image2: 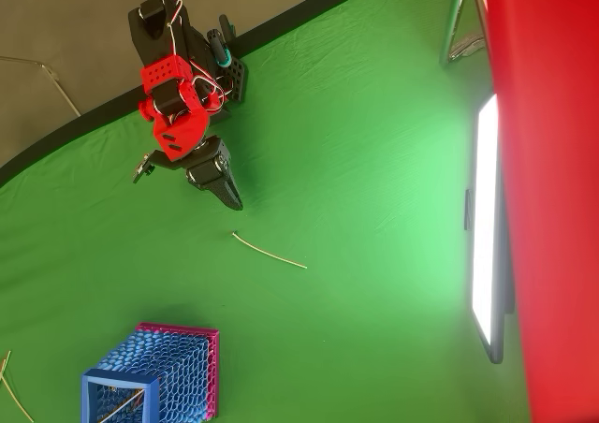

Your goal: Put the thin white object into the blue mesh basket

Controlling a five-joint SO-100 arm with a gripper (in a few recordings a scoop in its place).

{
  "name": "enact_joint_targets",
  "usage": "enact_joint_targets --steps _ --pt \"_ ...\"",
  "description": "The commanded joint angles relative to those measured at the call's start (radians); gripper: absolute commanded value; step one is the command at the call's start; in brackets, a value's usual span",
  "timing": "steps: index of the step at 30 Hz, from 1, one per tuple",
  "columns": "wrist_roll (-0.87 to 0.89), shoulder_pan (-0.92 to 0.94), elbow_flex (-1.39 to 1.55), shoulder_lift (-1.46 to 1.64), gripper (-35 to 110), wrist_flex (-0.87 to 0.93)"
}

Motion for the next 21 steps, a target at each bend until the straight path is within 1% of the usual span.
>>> enact_joint_targets --steps 1,21 --pt "-0.040 -0.006 0.000 0.008 1 0.026" --pt "-0.052 -0.009 0.000 0.008 1 0.026"
